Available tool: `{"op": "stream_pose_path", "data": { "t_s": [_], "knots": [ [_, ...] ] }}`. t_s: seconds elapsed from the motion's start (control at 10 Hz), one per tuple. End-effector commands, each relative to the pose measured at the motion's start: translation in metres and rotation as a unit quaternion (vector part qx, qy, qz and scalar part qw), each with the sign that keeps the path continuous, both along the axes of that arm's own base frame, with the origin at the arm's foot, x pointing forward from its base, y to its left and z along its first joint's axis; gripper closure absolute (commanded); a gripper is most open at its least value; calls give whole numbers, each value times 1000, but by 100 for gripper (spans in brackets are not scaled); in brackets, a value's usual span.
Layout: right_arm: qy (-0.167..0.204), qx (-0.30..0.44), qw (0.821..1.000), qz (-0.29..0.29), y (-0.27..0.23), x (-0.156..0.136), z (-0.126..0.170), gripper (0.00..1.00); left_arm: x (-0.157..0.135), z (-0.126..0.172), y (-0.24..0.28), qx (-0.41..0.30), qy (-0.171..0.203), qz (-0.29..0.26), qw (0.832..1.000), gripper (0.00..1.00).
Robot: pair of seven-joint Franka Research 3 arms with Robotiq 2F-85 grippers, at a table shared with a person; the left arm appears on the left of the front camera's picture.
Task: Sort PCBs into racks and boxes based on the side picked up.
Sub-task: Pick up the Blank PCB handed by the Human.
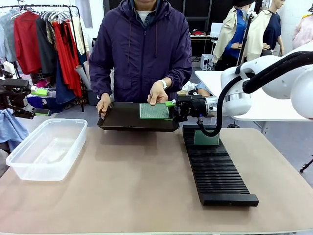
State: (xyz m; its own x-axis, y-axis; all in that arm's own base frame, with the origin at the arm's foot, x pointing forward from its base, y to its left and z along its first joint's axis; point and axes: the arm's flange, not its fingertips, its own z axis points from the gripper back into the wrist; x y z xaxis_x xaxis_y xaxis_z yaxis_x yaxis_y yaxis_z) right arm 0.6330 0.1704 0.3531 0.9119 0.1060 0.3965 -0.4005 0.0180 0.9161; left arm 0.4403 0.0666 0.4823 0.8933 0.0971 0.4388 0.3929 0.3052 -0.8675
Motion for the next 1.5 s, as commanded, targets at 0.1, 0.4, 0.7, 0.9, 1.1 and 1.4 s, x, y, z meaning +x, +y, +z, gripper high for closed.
{"op": "stream_pose_path", "data": {
  "t_s": [0.1, 0.4, 0.7, 0.9, 1.1, 1.4],
  "knots": [
    [-25, 5, 999, -36, 11, -5, 0, 2, 0, 1, 0, -1, 3, 1, 1000, 0],
    [-30, 1, 999, -43, 16, -4, -3, 15, 0, 1, 0, -1, 3, 1, 1000, 0],
    [-37, 6, 998, -52, 18, -3, -2, 40, 0, 1, 0, -1, 3, 1, 1000, 0],
    [-42, 14, 998, -51, 21, -2, -1, 56, 0, 1, 0, -1, 3, 1, 1000, 0],
    [-45, 17, 998, -48, 25, 0, 2, 70, 0, 1, 0, -1, 3, 1, 1000, 0],
    [-44, 20, 998, -47, 28, 3, 2, 92, 0, 1, 0, -1, 3, 1, 1000, 0]
  ]
}}
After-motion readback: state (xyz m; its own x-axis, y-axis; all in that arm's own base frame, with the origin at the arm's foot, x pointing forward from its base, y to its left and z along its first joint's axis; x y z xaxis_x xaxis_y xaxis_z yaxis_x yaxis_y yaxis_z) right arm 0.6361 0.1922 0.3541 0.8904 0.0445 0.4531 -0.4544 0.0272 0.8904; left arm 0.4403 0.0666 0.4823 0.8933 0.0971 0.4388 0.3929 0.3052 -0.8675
